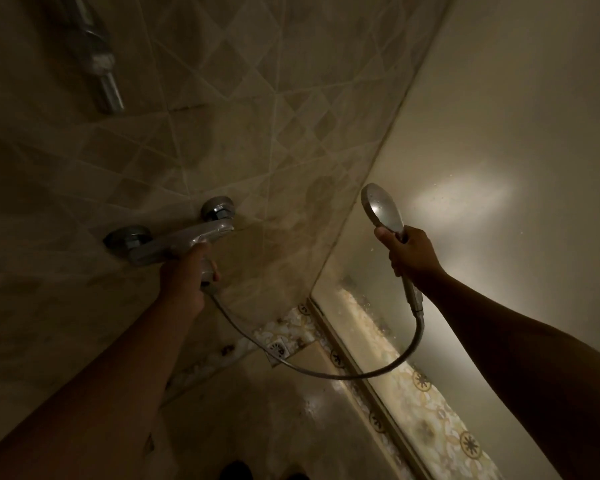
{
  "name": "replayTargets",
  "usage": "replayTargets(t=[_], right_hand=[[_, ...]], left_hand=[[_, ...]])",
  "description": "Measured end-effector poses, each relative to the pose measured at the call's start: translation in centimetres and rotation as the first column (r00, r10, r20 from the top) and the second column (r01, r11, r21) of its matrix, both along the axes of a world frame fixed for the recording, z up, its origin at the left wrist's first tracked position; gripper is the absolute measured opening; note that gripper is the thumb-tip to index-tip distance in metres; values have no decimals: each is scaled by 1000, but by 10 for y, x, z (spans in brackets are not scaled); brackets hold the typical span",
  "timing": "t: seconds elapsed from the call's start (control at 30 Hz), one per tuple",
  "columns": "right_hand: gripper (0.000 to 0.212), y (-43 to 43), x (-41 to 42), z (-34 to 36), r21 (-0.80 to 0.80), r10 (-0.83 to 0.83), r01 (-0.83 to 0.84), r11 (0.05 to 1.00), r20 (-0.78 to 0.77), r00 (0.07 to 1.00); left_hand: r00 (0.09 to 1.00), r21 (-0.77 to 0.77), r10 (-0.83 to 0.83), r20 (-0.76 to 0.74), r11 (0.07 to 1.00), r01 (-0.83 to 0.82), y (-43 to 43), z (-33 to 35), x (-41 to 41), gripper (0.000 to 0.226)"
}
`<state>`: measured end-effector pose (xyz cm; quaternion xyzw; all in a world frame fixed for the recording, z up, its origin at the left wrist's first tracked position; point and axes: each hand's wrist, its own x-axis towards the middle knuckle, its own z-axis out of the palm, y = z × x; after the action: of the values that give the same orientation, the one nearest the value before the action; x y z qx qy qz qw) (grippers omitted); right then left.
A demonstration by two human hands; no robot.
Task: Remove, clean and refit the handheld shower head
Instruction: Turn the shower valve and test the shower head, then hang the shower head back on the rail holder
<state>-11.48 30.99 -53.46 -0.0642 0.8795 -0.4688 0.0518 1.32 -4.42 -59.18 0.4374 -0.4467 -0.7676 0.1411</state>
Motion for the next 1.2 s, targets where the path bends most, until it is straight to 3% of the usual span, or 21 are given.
replayTargets(t=[0.13, 0.27, 0.4, 0.5, 0.6, 0.67, 0.73, 0.8, 0.9, 0.97, 1.1, 1.2], right_hand=[[51, -9, 13, 4, -11, 18, -18, 1000, 7, 1000], [64, -19, 27, 16, -42, -5, 6, 999, 14, 1000], [65, -25, 43, 33, -94, -5, 5, 996, 2, 1000], [54, -32, 51, 47, -144, 38, -40, 989, -17, 999], [41, -42, 53, 62, -180, 110, -115, 977, -35, 993], [35, -52, 52, 72, -209, 148, -151, 966, -30, 988], [30, -62, 50, 81, -230, 207, -211, 950, -39, 977], [35, -72, 47, 88, -241, 284, -290, 926, -57, 957], [42, -84, 44, 102, -285, 436, -431, 856, -49, 899], [46, -91, 44, 111, -342, 548, -525, 779, -34, 836], [43, -103, 47, 132, -449, 707, -632, 632, -1, 708], [37, -107, 51, 150, -551, 788, -655, 517, 8, 616]], left_hand=[[1000, -1, 5, 5, 1000, -5, -3, -3, -1, 64], [999, -10, -43, 16, 999, 43, -4, -3, 0, 77], [985, -64, -142, 97, 987, 148, -4, 5, 7, 65], [976, -136, -165, 139, 973, 184, -2, 14, 19, 66], [970, -258, -198, 140, 939, 228, 5, 24, 36, 51], [963, -466, -152, 222, 851, 242, 10, 30, 45, 45], [948, -668, -38, 315, 701, 250, 15, 39, 49, 47], [951, -778, 21, 308, 581, 239, 24, 51, 49, 35], [920, -721, -68, 386, 600, 347, 56, 78, 50, 13], [896, -636, -243, 371, 637, 436, 86, 97, 51, 12], [852, -459, -500, 156, 727, 511, 138, 140, 56, 17], [769, -432, -638, 38, 683, 589, 156, 160, 67, 33]])
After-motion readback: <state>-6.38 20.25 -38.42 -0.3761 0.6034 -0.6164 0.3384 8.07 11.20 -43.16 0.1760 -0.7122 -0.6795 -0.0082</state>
